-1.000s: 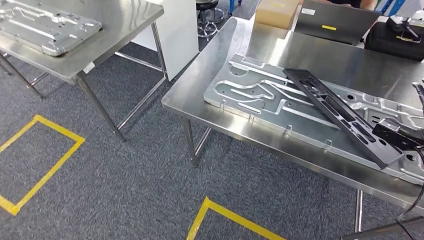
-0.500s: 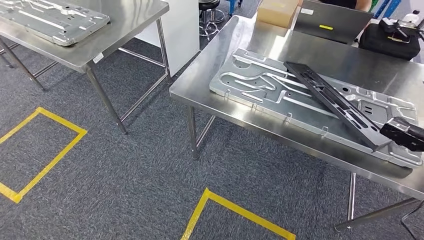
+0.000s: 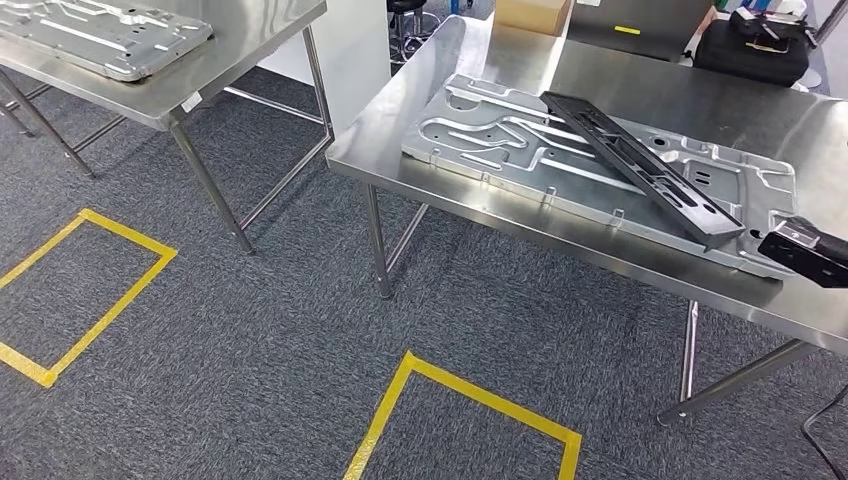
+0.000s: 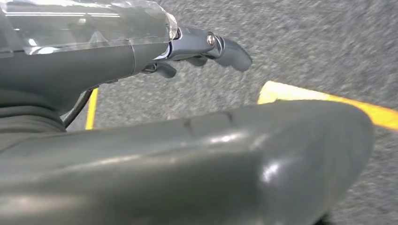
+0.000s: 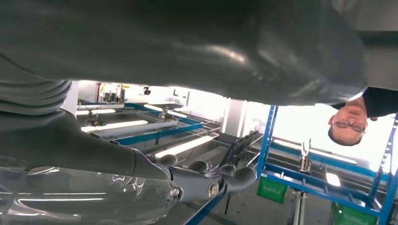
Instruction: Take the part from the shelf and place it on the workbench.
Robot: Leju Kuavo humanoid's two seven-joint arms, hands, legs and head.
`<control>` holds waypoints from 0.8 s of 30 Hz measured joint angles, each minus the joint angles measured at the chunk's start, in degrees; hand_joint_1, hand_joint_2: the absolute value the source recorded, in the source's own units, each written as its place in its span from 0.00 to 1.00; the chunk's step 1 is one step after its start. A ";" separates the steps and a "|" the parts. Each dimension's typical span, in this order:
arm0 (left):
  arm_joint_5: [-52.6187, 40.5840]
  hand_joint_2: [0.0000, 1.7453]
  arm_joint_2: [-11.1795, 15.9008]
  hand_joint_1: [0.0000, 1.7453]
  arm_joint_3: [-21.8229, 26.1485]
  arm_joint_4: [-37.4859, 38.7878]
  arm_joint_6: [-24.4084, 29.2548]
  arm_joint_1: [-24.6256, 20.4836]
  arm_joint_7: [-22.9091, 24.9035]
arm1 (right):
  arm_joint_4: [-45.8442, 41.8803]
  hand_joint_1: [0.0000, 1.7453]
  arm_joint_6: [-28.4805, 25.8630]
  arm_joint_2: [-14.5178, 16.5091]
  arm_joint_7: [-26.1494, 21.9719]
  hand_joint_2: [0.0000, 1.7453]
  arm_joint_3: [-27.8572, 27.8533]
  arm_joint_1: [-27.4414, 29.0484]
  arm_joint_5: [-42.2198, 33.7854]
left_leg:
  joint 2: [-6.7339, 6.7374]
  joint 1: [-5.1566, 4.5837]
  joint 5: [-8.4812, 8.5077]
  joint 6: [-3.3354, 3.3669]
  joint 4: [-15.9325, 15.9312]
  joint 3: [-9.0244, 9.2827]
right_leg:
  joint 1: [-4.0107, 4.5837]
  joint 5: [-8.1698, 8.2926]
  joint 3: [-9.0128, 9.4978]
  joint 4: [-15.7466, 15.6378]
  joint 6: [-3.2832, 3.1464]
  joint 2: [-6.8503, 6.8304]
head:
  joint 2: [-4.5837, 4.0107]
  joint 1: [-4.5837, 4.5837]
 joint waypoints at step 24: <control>0.21 0.00 -0.54 0.00 -0.24 -0.01 -0.22 0.51 -1.13 | 1.07 0.00 -2.39 0.07 1.40 0.00 -6.53 7.89 -10.70 | 4.11 0.02 -0.98 1.91 -7.87 10.86 | 0.36 1.74 -1.95 0.76 2.73 -2.90 | 0.00 0.02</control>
